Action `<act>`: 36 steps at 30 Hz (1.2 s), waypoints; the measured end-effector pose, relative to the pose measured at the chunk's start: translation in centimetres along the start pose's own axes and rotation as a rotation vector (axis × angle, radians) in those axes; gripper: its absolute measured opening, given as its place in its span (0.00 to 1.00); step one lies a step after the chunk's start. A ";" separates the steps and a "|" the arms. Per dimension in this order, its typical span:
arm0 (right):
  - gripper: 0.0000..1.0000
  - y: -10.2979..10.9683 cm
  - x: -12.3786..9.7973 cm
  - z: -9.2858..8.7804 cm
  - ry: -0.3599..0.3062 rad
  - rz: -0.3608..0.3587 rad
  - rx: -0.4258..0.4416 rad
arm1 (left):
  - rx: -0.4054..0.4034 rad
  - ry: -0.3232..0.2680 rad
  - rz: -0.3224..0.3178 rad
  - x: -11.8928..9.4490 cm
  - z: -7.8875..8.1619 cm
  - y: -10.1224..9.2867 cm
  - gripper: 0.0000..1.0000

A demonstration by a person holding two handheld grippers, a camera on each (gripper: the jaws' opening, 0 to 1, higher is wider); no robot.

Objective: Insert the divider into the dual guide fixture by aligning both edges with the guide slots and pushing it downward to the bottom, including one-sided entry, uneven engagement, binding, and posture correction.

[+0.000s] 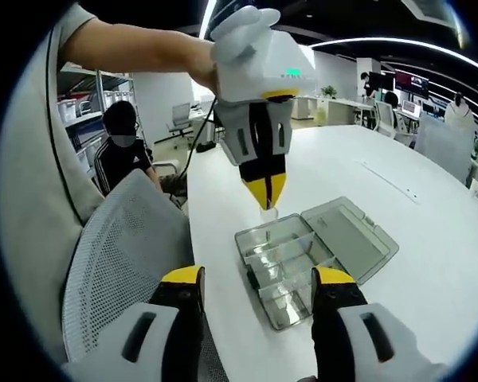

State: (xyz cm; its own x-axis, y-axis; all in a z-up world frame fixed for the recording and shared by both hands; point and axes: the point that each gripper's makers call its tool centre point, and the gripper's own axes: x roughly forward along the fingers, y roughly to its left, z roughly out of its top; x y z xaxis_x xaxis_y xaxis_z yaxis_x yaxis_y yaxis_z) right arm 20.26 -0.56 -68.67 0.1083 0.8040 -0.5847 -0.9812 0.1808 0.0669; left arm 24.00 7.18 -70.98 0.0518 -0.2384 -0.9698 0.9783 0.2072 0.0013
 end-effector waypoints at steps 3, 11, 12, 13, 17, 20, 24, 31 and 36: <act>0.51 0.0 0.0 0.0 0.001 0.000 0.000 | 0.002 0.007 0.002 0.1 -0.1 0.1 0.00; 0.50 -0.1 -0.2 0.1 0.001 -0.001 0.002 | 0.000 0.009 0.007 0.3 -0.1 0.3 0.00; 0.50 -0.1 -0.2 0.1 0.000 0.000 0.002 | 0.000 0.011 0.009 0.3 -0.1 0.4 0.00; 0.50 -0.1 -0.2 0.1 0.000 0.000 0.002 | -0.001 0.012 0.009 0.4 -0.2 0.4 0.00; 0.50 -0.1 -0.2 0.1 0.002 0.000 0.001 | 0.000 0.015 0.010 0.5 -0.3 0.6 0.00; 0.50 -0.2 -0.3 0.2 0.001 0.000 0.003 | -0.002 0.016 0.010 0.6 -0.3 0.6 0.00; 0.50 -0.2 -0.3 0.2 0.001 0.000 0.003 | -0.002 0.016 0.008 0.8 -0.2 0.6 0.00; 0.50 -0.3 -0.3 0.1 0.000 0.000 0.010 | 0.000 0.021 0.005 1.1 -0.3 0.6 0.00; 0.50 -0.4 -0.3 0.0 0.000 0.000 0.014 | -0.001 0.025 0.006 1.4 -0.4 0.8 0.00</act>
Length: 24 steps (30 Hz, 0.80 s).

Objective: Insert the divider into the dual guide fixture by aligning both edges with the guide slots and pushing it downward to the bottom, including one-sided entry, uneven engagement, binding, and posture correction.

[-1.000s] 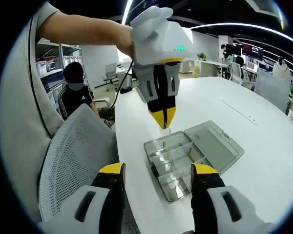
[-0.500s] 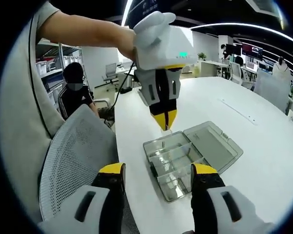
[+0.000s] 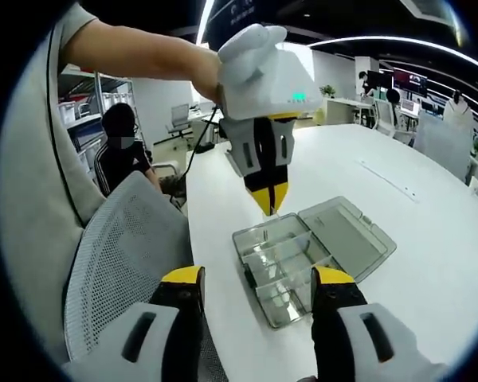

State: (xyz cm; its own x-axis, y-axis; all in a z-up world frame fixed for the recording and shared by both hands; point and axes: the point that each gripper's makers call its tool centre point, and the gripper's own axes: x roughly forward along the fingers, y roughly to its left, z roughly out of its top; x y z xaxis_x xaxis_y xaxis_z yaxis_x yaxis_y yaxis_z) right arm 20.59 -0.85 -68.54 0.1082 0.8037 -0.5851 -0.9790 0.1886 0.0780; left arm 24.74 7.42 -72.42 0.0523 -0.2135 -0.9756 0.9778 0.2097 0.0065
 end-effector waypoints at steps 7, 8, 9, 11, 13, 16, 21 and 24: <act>0.50 0.0 0.0 0.0 -0.001 0.000 0.002 | 0.001 0.002 -0.002 0.2 -0.1 0.0 0.00; 0.50 0.0 0.0 0.1 -0.001 0.001 0.004 | 0.000 0.001 -0.002 0.2 -0.1 0.0 0.00; 0.50 0.0 0.0 0.1 -0.002 0.001 0.004 | 0.000 0.000 -0.001 0.2 0.0 0.0 0.00; 0.50 -0.1 0.0 0.0 -0.002 0.001 0.004 | 0.000 0.001 -0.002 0.2 0.0 0.0 0.00; 0.50 -0.1 0.0 0.0 -0.002 0.002 0.005 | 0.001 0.002 -0.003 0.3 0.0 -0.1 0.00; 0.50 -0.1 0.0 0.0 -0.003 0.001 0.008 | 0.002 0.004 -0.003 0.4 0.0 -0.1 0.00; 0.50 -0.2 0.0 0.0 -0.005 0.000 0.012 | 0.005 0.007 -0.006 0.6 -0.2 -0.1 0.00; 0.50 -0.2 -0.1 0.0 -0.006 0.000 0.012 | 0.009 0.007 -0.005 0.6 -0.2 -0.1 0.00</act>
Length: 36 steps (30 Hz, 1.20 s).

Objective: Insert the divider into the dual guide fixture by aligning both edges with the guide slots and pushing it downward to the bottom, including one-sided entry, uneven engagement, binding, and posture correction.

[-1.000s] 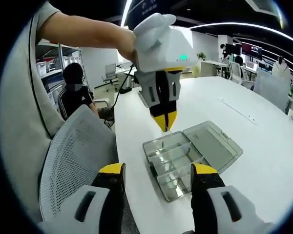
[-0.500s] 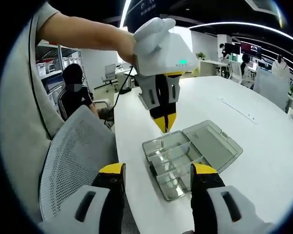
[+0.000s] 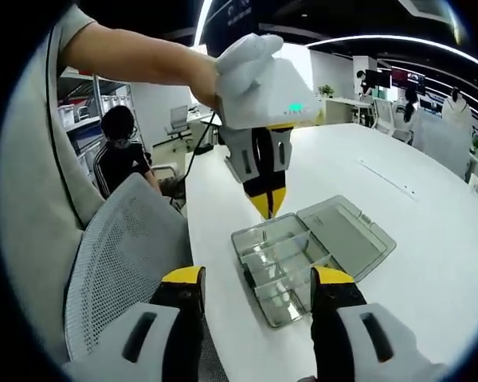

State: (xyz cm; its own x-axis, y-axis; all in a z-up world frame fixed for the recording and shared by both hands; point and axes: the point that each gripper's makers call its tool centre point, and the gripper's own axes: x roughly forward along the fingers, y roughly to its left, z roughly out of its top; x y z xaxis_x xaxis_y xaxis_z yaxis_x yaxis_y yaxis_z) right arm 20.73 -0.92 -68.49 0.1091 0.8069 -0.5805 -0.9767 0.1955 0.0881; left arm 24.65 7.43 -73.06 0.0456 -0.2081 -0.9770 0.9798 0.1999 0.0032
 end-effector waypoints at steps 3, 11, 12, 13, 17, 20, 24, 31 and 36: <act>0.50 0.0 0.0 0.0 0.001 -0.001 0.001 | 0.006 0.001 0.000 0.1 0.0 0.0 0.00; 0.50 0.0 0.0 0.1 -0.002 0.000 0.001 | 0.019 0.009 0.002 0.3 0.0 0.0 0.00; 0.50 0.0 0.0 0.1 -0.002 0.000 0.002 | 0.019 0.010 0.003 0.3 0.0 0.0 0.00; 0.50 0.0 0.0 0.1 -0.003 -0.001 0.002 | 0.019 0.010 0.003 0.3 0.0 0.0 0.00; 0.50 -0.1 0.0 0.1 -0.003 -0.001 0.003 | 0.021 0.011 0.003 0.4 0.0 0.0 0.00; 0.49 0.0 0.0 0.1 -0.003 -0.001 0.004 | 0.030 0.010 0.002 0.4 0.0 0.0 0.00; 0.49 -0.1 0.0 0.1 -0.003 -0.001 0.005 | 0.045 0.008 0.003 0.4 0.0 0.0 0.00; 0.49 -0.1 0.0 0.1 -0.004 0.000 0.004 | 0.036 0.006 0.006 0.3 -0.1 0.0 0.00; 0.49 -0.1 0.1 0.2 -0.004 0.000 0.004 | 0.040 0.003 0.008 0.3 -0.1 0.0 0.00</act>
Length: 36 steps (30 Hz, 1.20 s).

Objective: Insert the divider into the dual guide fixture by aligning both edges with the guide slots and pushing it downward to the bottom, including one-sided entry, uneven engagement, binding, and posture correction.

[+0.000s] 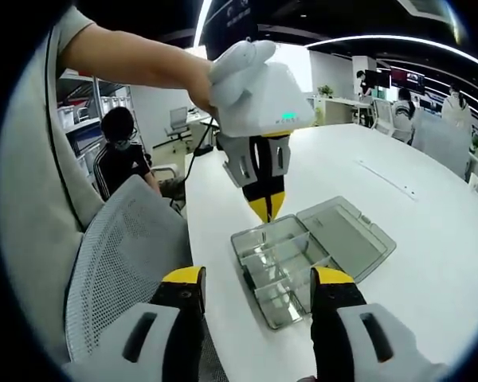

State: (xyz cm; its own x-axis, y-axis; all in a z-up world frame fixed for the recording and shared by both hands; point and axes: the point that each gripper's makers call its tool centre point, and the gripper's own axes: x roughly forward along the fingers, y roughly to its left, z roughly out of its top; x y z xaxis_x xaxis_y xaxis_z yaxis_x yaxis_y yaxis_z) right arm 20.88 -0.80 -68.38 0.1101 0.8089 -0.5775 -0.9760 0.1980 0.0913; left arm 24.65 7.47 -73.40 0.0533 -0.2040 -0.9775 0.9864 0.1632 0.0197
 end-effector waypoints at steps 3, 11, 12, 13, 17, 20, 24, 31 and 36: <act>0.49 0.0 0.0 0.0 -0.001 0.000 0.001 | -0.002 -0.001 0.006 0.0 -0.1 0.1 0.00; 0.49 0.0 0.0 0.1 0.000 0.001 -0.001 | -0.006 -0.003 0.008 0.0 -0.2 0.1 0.00; 0.49 0.0 0.0 0.1 -0.001 0.000 -0.001 | -0.005 -0.003 0.009 0.0 -0.2 0.1 0.00; 0.49 0.0 -0.1 0.2 -0.001 0.000 -0.002 | -0.005 -0.003 0.008 0.0 -0.1 0.0 0.00; 0.49 0.0 -0.1 0.2 -0.001 0.000 -0.002 | 0.004 0.002 0.009 0.0 0.0 0.0 0.00; 0.49 0.0 -0.1 0.2 -0.002 0.000 0.000 | 0.005 0.003 0.007 0.1 0.1 0.0 0.00; 0.49 0.0 -0.2 0.2 -0.001 -0.001 -0.003 | 0.009 0.007 0.004 0.2 0.1 0.0 0.00; 0.49 -0.1 -0.3 0.3 -0.003 -0.003 -0.001 | 0.008 0.012 -0.005 0.4 0.0 0.0 0.00; 0.49 -0.2 -0.3 0.2 -0.003 -0.003 0.000 | 0.001 0.016 -0.014 0.7 -0.1 0.1 0.00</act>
State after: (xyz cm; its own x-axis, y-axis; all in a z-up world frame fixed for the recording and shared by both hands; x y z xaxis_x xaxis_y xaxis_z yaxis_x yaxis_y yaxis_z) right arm 21.05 -0.92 -68.07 0.1140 0.8101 -0.5751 -0.9756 0.2007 0.0894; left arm 24.76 7.45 -74.09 0.0374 -0.1904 -0.9810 0.9872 0.1595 0.0067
